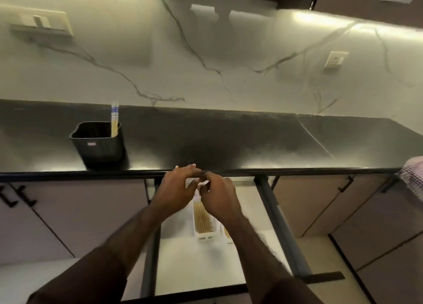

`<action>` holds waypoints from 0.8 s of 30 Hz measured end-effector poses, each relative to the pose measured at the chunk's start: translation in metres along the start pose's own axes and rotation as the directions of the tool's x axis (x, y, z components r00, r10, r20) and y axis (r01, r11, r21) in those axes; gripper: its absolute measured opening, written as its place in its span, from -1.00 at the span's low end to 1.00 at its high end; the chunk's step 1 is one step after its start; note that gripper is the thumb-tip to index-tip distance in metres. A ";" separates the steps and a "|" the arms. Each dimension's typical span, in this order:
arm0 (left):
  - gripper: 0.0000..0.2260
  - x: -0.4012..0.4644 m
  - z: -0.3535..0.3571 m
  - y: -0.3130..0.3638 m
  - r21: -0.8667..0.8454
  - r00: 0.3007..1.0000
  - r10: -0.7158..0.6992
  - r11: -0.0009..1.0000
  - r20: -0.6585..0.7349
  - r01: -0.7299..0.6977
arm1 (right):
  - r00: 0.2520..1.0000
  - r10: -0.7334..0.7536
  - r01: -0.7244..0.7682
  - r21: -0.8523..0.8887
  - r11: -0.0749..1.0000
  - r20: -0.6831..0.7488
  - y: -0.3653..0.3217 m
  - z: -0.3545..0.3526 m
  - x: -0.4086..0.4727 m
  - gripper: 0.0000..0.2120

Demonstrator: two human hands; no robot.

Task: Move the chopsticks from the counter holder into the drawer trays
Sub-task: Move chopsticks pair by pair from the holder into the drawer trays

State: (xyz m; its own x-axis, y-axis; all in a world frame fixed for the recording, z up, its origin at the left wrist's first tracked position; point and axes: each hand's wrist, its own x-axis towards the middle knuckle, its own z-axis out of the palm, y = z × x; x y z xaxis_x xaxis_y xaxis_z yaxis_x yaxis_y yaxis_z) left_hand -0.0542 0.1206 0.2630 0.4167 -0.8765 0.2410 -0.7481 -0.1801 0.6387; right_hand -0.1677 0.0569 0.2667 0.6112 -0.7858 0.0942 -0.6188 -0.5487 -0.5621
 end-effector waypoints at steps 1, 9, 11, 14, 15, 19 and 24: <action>-0.71 -0.003 -0.014 -0.004 0.000 1.000 0.008 1.000 -0.015 -0.008 | 0.999 -0.026 0.026 0.012 1.000 -0.021 -0.015 0.000 0.001 -0.73; -0.66 -0.020 -0.131 -0.073 -0.002 0.984 0.003 1.000 -0.178 -0.003 | 0.988 -0.134 0.138 0.048 0.989 -0.074 -0.136 0.037 0.021 -0.81; -0.67 -0.021 -0.164 -0.103 0.000 0.984 0.006 1.000 -0.181 -0.006 | 0.983 -0.153 0.160 0.060 0.985 -0.105 -0.170 0.058 0.030 -0.81; -0.68 -0.022 -0.214 -0.145 0.026 0.987 0.019 1.000 -0.159 -0.015 | 0.980 -0.163 0.176 0.107 0.979 -0.116 -0.216 0.092 0.045 -0.85; -0.69 -0.022 -0.230 -0.159 0.034 0.988 0.016 0.999 -0.155 -0.011 | 0.979 -0.162 0.176 0.116 0.977 -0.120 -0.230 0.103 0.051 -0.85; -0.69 -0.018 -0.281 -0.202 0.050 0.988 0.013 0.999 -0.152 -0.005 | 0.983 -0.114 0.137 0.162 0.977 -0.143 -0.276 0.136 0.071 -0.80; -0.69 0.011 -0.310 -0.244 0.029 0.979 0.040 0.999 -0.200 -0.035 | 0.984 -0.091 0.116 0.166 0.979 -0.153 -0.307 0.157 0.103 -0.78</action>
State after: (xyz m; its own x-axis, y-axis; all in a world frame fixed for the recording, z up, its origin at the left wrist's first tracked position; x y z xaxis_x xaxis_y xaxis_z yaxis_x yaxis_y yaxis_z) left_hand 0.2931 0.2934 0.3366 0.4815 -0.7761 0.4072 -0.7765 -0.1624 0.6088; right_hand 0.1629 0.1897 0.3198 0.5827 -0.7668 0.2694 -0.4530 -0.5816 -0.6756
